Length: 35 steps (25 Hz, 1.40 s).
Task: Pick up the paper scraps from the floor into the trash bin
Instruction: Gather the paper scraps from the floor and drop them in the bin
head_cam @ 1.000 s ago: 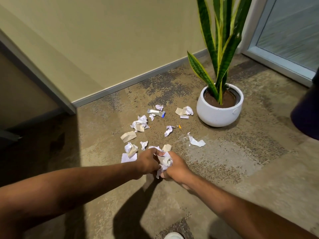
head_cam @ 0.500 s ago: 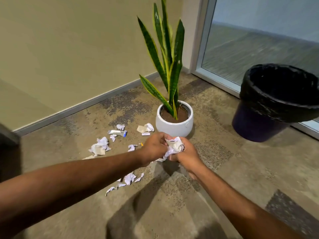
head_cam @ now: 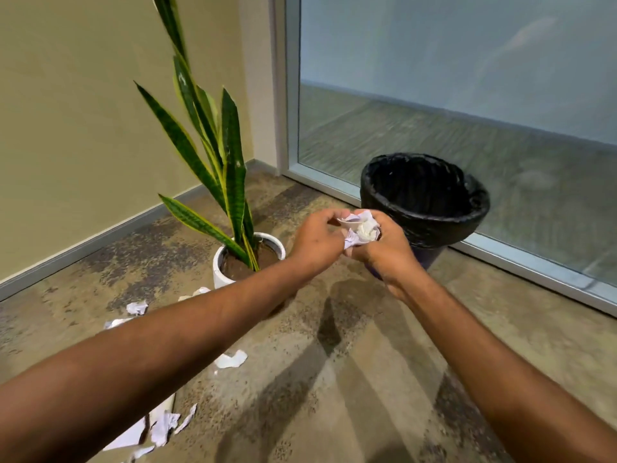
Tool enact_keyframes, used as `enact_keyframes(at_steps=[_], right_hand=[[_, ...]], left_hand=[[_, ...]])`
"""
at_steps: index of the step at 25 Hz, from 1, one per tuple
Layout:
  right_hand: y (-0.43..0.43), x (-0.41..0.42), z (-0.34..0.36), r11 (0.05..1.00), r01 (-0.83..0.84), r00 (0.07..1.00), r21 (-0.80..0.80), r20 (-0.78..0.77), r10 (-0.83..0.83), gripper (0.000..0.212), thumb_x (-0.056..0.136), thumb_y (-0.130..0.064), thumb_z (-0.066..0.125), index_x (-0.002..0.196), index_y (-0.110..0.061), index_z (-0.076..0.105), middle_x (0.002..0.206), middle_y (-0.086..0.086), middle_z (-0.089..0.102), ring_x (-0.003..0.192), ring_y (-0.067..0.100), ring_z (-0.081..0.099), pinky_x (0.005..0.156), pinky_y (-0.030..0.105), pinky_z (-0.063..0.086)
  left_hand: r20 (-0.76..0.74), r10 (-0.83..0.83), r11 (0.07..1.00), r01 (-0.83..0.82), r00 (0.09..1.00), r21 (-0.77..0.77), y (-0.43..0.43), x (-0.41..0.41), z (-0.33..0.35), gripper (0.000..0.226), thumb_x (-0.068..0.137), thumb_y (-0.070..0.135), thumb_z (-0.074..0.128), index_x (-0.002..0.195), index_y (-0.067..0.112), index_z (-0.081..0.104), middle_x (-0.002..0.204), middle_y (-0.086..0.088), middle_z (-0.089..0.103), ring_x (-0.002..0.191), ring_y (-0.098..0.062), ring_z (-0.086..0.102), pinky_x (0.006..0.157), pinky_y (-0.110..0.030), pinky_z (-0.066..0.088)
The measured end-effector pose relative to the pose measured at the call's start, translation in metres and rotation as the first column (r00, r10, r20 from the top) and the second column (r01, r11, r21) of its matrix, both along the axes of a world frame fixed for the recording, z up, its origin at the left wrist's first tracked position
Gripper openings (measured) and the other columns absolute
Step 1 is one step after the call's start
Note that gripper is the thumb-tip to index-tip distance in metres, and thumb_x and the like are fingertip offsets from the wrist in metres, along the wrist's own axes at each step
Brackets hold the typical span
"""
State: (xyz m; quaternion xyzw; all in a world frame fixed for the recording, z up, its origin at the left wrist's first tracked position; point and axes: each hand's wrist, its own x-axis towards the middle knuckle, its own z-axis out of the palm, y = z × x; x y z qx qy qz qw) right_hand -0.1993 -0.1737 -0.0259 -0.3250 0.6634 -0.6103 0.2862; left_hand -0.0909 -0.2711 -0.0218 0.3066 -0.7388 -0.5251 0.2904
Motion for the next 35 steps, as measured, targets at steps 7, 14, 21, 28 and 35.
enact_keyframes(at_steps=[7,14,21,28,35], right_hand=[[-0.006,-0.091,0.05,0.966,0.229,0.961,-0.117,0.187,-0.205,0.062,0.07,0.023,0.068,0.119,-0.015,0.067,0.103,0.013,0.078,0.087,0.026,0.077,0.085,0.047,0.064],[-0.01,-0.141,0.064,0.931,0.364,0.756,-0.03,0.593,-0.277,0.018,0.101,0.005,0.056,0.116,0.0,0.065,0.112,0.014,0.059,0.1,0.028,0.062,0.105,0.046,0.054],[-0.006,-0.136,0.047,0.888,0.458,0.72,-0.034,0.599,-0.349,0.037,0.099,0.006,0.06,0.136,0.0,0.058,0.142,0.024,0.056,0.116,0.041,0.066,0.086,0.042,0.065],[-0.012,-0.053,0.005,0.975,0.22,0.839,-0.027,0.516,-0.175,0.026,0.099,0.008,0.056,0.118,-0.003,0.068,0.1,0.017,0.074,0.076,0.02,0.076,0.069,0.03,0.064],[-0.036,0.052,-0.049,0.975,-0.149,0.911,0.163,0.407,0.071,0.02,0.1,0.007,0.059,0.114,-0.004,0.068,0.091,0.014,0.074,0.073,0.019,0.071,0.076,0.034,0.064]], left_hand=[[-0.145,-0.014,0.977,0.044,0.989,0.208,-0.021,-0.114,0.049,0.068,0.066,0.015,0.073,0.134,0.018,0.069,0.113,-0.004,0.077,0.101,-0.026,0.076,0.089,-0.04,0.064],[-0.265,-0.111,0.752,0.255,0.958,0.607,-0.013,-0.166,0.046,0.071,0.102,0.031,0.066,0.164,0.021,0.033,0.158,-0.016,0.047,0.146,-0.038,0.047,0.094,-0.042,0.057],[-0.315,-0.066,0.769,0.249,0.947,0.589,-0.023,-0.142,0.039,0.029,0.103,0.031,0.065,0.127,0.015,0.062,0.14,-0.022,0.064,0.124,-0.037,0.068,0.106,-0.049,0.058],[-0.115,-0.161,0.85,0.197,0.98,0.488,-0.043,-0.045,0.012,0.031,0.102,0.023,0.065,0.128,0.006,0.064,0.108,-0.019,0.074,0.1,-0.035,0.077,0.095,-0.049,0.063],[0.268,-0.152,0.912,0.03,0.951,0.41,-0.066,0.093,-0.028,0.012,0.1,0.015,0.065,0.111,0.013,0.071,0.099,-0.012,0.074,0.087,-0.027,0.07,0.079,-0.041,0.06]])
